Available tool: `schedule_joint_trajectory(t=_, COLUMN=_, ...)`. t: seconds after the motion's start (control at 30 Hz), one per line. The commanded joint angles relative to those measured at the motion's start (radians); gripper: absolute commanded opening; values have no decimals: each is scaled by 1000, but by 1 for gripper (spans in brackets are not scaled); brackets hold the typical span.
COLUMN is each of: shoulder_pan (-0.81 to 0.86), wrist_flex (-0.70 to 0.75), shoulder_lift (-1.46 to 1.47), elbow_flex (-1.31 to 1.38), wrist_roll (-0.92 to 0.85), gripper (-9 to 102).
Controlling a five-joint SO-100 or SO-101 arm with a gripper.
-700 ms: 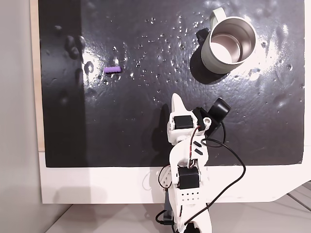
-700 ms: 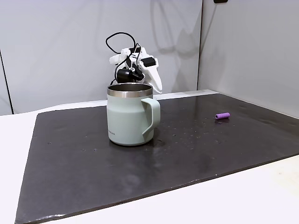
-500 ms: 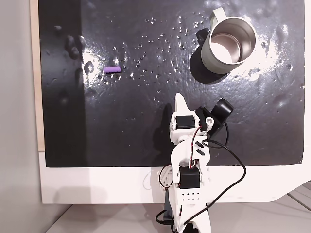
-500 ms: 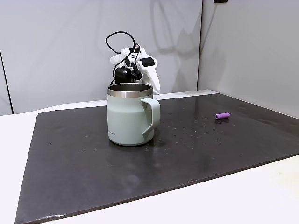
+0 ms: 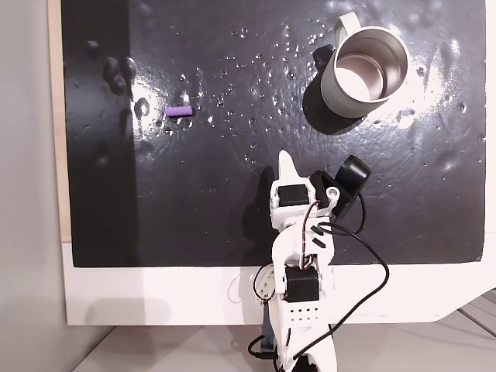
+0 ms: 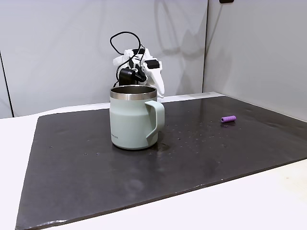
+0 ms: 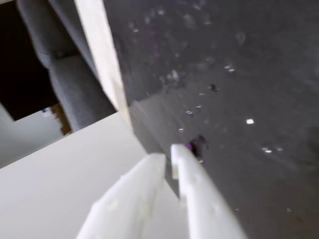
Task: Grasp a pengrip and put it in the cup.
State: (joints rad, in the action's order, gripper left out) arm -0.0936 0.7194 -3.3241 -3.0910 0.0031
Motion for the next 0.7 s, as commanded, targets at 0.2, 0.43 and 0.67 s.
schedule_joint_trajectory(t=0.2, shoulder_pan=-186, wrist_flex=230, shoulder_lift=388, elbow_flex=560, wrist_roll=46, gripper=0)
schedule_joint_trajectory(t=0.43, shoulder_pan=-229, wrist_flex=377, shoulder_lift=710, elbow_flex=953, wrist_roll=97, gripper=0)
schedule_joint_trajectory(t=0.67, shoulder_pan=-311, wrist_flex=600, shoulder_lift=1066, elbow_flex=1385, wrist_roll=244, gripper=3)
